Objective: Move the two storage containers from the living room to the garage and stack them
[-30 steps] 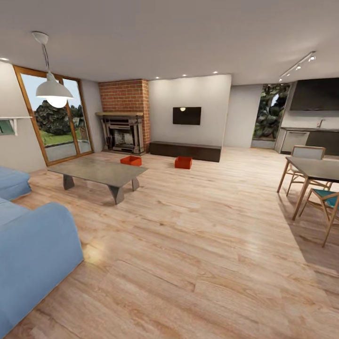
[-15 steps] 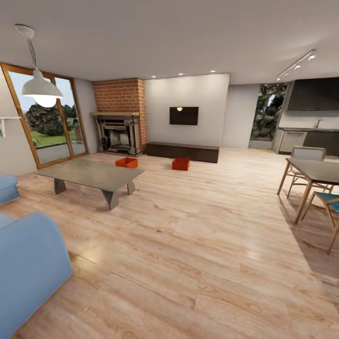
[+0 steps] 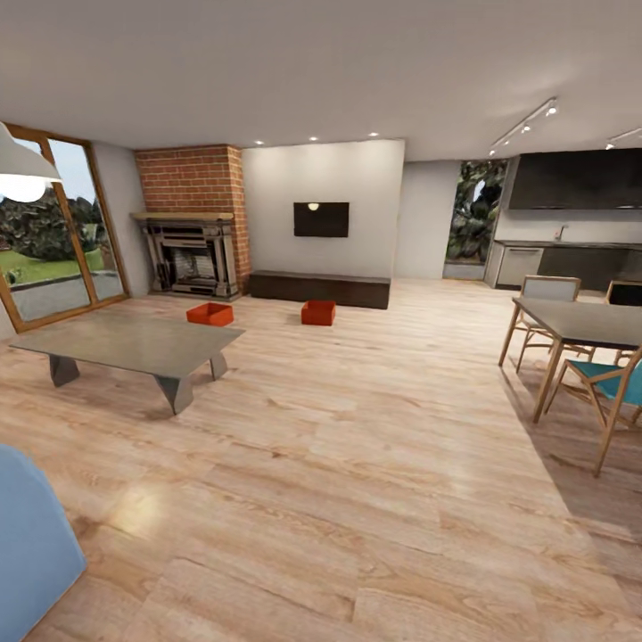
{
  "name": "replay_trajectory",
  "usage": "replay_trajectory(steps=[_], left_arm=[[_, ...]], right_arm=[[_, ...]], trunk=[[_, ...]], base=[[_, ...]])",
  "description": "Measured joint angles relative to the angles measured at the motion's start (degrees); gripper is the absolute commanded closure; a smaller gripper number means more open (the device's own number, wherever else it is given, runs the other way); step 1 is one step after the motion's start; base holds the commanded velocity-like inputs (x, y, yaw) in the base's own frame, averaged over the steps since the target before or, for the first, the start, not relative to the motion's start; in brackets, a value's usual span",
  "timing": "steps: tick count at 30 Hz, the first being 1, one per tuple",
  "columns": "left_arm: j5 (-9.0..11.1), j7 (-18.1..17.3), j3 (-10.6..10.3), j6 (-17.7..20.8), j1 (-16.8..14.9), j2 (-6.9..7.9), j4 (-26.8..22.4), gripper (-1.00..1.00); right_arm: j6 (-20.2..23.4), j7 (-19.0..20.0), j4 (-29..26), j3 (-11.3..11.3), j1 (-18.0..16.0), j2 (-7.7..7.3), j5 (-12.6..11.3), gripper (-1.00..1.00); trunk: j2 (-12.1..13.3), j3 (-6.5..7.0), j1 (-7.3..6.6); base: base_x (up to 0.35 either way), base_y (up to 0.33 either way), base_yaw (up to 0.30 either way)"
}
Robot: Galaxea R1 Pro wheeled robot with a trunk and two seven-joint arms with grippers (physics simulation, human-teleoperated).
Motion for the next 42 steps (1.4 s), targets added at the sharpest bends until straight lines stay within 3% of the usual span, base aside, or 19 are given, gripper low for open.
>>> replay_trajectory(steps=[42], left_arm=[[0.0, 0.0, 0.0, 0.0, 0.0, 0.0, 0.0, -1.0]], right_arm=[[0.0, 0.0, 0.0, 0.0, 0.0, 0.0, 0.3, -1.0]], trunk=[[0.0, 0.0, 0.0]], base=[[0.322, 0.0, 0.0]])
